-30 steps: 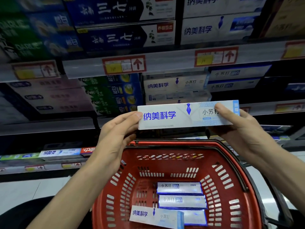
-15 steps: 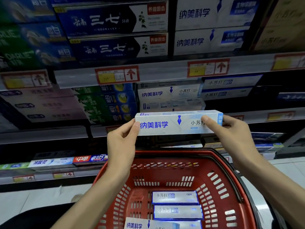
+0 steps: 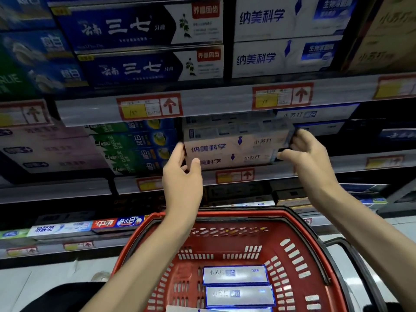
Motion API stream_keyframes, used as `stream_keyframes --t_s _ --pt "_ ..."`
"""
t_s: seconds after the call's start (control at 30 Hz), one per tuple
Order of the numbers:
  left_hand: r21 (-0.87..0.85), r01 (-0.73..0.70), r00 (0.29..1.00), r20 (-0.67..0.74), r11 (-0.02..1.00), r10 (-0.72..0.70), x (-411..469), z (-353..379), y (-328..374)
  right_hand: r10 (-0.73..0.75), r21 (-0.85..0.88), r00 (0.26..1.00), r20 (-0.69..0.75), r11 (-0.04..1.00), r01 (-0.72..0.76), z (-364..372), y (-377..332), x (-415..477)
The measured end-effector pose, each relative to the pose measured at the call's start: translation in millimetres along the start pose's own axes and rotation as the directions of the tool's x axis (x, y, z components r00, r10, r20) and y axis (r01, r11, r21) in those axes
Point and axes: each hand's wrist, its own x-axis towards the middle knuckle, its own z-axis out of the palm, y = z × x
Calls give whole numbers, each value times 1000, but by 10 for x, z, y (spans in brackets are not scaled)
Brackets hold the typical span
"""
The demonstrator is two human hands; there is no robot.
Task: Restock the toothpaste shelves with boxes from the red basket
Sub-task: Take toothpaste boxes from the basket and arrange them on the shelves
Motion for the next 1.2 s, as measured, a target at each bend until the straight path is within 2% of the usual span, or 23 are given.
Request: stream_keyframes --t_s 0.17,0.33,0.8,1.2 --pt "18 53 998 30 998 -53 102 49 52 -10 10 999 39 1000 9 22 55 182" --pt "1 94 990 105 996 -93 113 95 58 59 -9 996 64 998 -58 59 154 251" --pt "69 144 989 29 987 -146 9 125 -109 141 12 988 59 990 -142 162 217 206" --pt "-40 175 985 10 984 -175 19 95 -42 139 -22 989 58 990 -138 192 223 179"
